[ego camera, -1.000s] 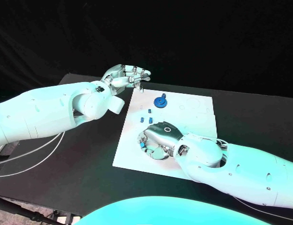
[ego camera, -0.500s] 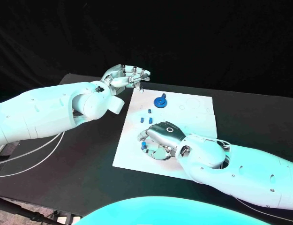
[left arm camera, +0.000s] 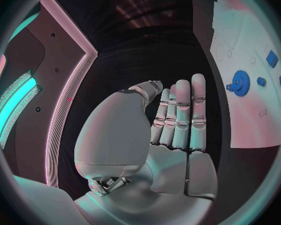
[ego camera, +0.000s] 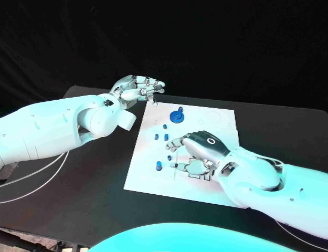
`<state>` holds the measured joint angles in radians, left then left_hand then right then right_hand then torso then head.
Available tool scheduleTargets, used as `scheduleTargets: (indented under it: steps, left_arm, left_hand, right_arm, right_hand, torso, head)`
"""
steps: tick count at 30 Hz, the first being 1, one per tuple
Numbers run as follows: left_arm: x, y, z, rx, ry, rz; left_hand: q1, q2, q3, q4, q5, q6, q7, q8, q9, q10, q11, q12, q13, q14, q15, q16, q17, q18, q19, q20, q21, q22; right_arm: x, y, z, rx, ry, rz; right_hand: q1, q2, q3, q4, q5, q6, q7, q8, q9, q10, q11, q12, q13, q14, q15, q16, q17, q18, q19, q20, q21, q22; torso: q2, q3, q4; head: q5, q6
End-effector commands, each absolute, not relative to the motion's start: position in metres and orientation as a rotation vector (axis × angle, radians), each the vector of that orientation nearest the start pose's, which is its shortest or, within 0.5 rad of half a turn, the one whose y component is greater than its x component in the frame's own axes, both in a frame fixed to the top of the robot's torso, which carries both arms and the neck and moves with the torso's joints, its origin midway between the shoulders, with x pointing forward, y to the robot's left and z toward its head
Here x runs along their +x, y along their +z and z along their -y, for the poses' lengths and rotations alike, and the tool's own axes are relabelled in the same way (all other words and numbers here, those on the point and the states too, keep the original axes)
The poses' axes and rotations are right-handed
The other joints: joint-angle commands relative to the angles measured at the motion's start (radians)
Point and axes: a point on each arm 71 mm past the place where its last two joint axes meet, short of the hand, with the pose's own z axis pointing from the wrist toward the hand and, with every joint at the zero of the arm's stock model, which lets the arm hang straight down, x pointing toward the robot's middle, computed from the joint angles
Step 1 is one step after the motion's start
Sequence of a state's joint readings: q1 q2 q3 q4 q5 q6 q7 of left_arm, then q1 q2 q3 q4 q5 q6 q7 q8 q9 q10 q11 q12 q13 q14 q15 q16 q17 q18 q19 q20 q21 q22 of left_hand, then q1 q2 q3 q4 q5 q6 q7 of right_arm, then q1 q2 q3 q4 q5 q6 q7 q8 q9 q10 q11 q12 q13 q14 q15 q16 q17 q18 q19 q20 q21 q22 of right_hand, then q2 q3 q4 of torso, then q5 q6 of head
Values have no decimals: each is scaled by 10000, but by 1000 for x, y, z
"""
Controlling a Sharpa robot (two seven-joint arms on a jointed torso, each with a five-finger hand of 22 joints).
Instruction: Assemble the parts on the task board
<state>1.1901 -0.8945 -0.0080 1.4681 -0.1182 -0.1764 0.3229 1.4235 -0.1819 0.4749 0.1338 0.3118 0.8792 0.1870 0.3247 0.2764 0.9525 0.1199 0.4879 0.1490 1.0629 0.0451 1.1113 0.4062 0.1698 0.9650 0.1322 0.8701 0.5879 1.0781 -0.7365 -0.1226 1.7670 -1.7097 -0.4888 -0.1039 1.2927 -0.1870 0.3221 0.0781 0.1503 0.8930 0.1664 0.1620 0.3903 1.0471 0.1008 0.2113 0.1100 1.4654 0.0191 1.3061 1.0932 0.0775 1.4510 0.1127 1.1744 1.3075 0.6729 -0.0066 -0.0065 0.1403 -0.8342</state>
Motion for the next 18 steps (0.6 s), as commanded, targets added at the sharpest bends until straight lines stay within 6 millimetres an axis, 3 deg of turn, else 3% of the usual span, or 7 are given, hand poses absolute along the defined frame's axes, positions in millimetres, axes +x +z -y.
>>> scheduleTargets:
  steps: [1,2,5,8,11,13,18]
  left_arm:
    - [497,-177,-243,-10202,-15384,-15117]
    - [497,-177,-244,-10209,-15368,-15122]
    - [496,-178,-244,-10221,-15339,-15139]
    - [496,-178,-244,-10218,-15348,-15164]
    - [495,-178,-243,-10209,-15372,-15182]
    - [495,-178,-243,-10202,-15389,-15194]
    - [494,-178,-242,-10194,-15418,-15225]
  left_hand:
    - [-120,36,28,-50,9,-87,-1,22,21,-58,1,59,18,-91,6,-43,-15,144,-51,41,-81,-26]
    - [-120,36,28,-50,9,-87,-1,22,21,-58,1,59,18,-91,6,-43,-15,144,-51,41,-81,-26]
    - [-120,36,28,-50,9,-87,-1,22,21,-58,1,59,18,-91,6,-43,-15,144,-51,41,-81,-26]
    - [-120,36,28,-50,9,-87,-1,22,21,-58,1,59,18,-91,6,-43,-15,144,-51,41,-81,-26]
    - [-120,36,28,-50,9,-87,-1,22,21,-58,1,59,18,-91,6,-43,-15,144,-51,41,-81,-26]
    - [-120,36,28,-50,9,-87,-1,22,21,-58,1,59,18,-91,6,-43,-15,144,-51,41,-81,-26]
    - [-120,36,28,-50,9,-87,-1,22,21,-58,1,59,18,-91,6,-43,-15,144,-51,41,-81,-26]
  right_arm:
    - [389,-204,110,-2079,10228,-15476]
    - [393,-200,122,-1572,10076,-15794]
    - [400,-194,155,-445,9529,-16600]
    - [400,-191,189,519,8706,-17407]
    - [396,-193,212,1093,7958,-17956]
    - [390,-197,225,1374,7414,-18302]
    - [377,-204,240,1564,6471,-18675]
  right_hand:
    - [-31,108,114,218,72,275,20,106,18,747,-70,325,120,217,-91,325,449,-165,264,-23,733,1454]
    - [-86,136,140,291,74,372,17,149,31,1032,-106,437,178,263,-115,431,612,-209,339,-39,977,1548]
    - [-114,60,309,483,85,811,-323,412,123,2364,-505,1126,740,528,-441,1088,1620,-473,774,-304,2435,2106]
    - [-246,-37,231,651,61,992,-520,668,298,3072,-736,2248,1768,512,-634,1104,1541,-576,922,-498,2971,2311]
    - [-403,-119,82,945,60,823,-605,940,631,2941,-765,5571,5498,555,-645,1272,1734,-644,1022,-653,3348,2453]
    - [-594,-73,-78,1317,43,630,-583,1147,891,3225,-777,8633,8963,626,-664,1539,2191,-705,1099,-558,3623,2540]
    - [-678,-123,-511,1741,117,477,-586,1452,1205,3589,-754,10453,11105,677,-649,1760,2565,-775,1198,-538,3964,2633]
  torso:
    - [-41,-12,-61]
    - [-53,-17,-80]
    - [-83,-24,-113]
    - [-109,-39,-135]
    - [-118,-45,-160]
    - [-126,-49,-195]
    - [-163,-51,-278]
  head:
    - [-197,117]
    - [-260,151]
    - [-524,207]
    - [-844,235]
    - [-1189,269]
    - [-1377,259]
    - [-1607,199]
